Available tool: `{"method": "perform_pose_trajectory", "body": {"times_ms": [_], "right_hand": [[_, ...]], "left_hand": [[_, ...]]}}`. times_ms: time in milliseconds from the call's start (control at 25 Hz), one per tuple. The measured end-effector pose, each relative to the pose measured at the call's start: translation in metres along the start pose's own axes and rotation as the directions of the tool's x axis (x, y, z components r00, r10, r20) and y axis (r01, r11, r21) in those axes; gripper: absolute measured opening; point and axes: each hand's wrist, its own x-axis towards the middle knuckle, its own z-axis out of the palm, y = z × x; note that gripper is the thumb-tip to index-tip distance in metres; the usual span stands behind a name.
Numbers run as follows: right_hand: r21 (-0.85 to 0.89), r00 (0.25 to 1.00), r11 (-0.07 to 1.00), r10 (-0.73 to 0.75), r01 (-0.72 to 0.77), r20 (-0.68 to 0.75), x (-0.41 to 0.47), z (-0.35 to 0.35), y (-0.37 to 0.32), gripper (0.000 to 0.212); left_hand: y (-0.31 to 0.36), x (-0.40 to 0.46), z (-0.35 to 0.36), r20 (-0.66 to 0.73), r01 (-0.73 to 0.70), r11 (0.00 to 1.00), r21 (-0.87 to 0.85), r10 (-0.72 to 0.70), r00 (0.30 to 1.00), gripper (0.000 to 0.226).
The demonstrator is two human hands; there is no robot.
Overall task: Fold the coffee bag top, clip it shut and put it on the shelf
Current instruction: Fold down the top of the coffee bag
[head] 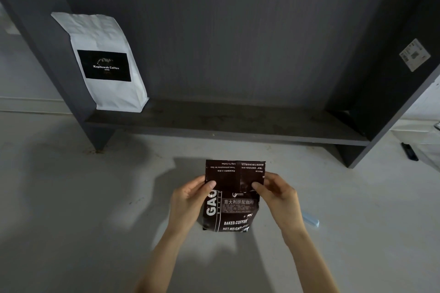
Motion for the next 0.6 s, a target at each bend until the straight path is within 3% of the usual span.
{"method": "perform_pose_trajectory", "body": {"times_ms": [200, 360, 600], "right_hand": [[0.076, 0.999, 0.996, 0.043, -0.044, 0.022, 0.001, 0.001, 0.004, 0.019], [0.014, 0.997, 0.998, 0.062, -0.062, -0.043, 0.008, -0.001, 0.008, 0.011], [0.033, 0.992, 0.997, 0.066, -0.07, 0.104, 0.01, -0.009, 0.001, 0.014]], "left_hand": [[0.002, 0.001, 0.003, 0.034, -0.003, 0.999, -0.051, 0.005, 0.999, 0.019], [0.0, -0.002, 0.008, 0.034, 0.022, 0.998, -0.054, -0.02, 0.999, 0.02], [0.003, 0.003, 0.005, 0.063, 0.006, 0.999, -0.045, -0.004, 0.998, 0.016]]}}
